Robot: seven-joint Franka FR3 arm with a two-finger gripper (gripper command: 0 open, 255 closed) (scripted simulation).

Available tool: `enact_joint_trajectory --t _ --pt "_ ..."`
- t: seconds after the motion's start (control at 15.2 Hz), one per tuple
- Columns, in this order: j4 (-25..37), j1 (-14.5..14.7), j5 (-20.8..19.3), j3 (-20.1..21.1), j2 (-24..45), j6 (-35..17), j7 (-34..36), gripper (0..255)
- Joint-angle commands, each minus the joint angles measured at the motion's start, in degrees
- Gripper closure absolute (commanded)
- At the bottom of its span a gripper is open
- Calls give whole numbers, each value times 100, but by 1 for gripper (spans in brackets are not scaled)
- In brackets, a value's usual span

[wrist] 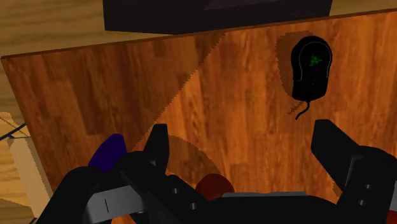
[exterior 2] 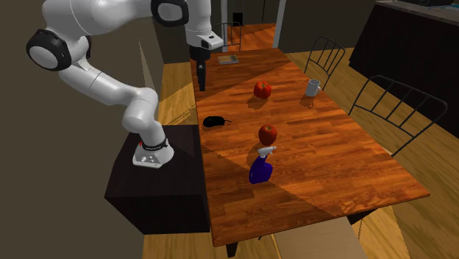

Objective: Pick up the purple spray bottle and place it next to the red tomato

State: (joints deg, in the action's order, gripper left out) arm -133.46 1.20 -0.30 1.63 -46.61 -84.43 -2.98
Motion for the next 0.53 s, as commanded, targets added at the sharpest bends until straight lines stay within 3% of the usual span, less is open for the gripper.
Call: enact_joint_trajectory --t 0.0,0.46 --pt "0 0 0 0 0 0 0 0" --pt "60 -210 -335 -604 976 -961 -577 0"
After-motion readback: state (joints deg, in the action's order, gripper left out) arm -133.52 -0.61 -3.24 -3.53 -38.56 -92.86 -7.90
